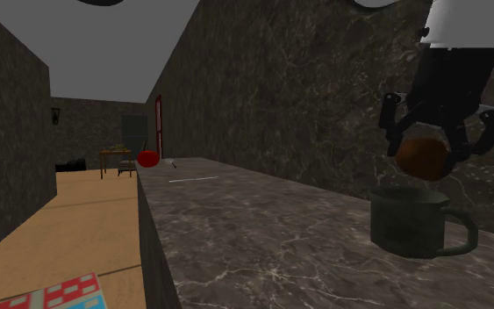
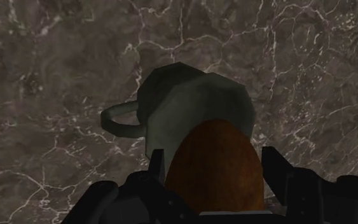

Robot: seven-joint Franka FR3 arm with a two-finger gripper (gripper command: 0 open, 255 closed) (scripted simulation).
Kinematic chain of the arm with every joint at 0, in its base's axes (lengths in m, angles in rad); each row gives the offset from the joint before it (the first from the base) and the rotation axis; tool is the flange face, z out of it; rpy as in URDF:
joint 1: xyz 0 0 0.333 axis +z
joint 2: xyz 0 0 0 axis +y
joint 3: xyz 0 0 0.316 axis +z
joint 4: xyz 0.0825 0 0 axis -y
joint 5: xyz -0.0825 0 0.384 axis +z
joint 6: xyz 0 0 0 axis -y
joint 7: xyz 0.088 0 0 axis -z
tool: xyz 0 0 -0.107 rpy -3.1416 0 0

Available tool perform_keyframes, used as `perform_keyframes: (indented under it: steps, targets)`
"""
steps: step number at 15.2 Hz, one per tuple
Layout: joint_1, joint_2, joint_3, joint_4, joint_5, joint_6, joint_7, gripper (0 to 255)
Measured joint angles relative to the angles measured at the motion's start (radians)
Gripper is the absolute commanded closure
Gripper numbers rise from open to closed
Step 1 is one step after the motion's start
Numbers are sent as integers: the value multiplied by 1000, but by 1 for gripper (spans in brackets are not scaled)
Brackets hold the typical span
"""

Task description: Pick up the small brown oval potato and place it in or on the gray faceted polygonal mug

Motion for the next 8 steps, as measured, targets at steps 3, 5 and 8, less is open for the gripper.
perform_keyframes:
  steps: [3,5,8]
  targets:
    - [1,11,4,-24,10,29,-17,255]
    - [2,16,7,-39,16,47,-26,255]
    - [3,15,7,-46,17,53,-29,255]
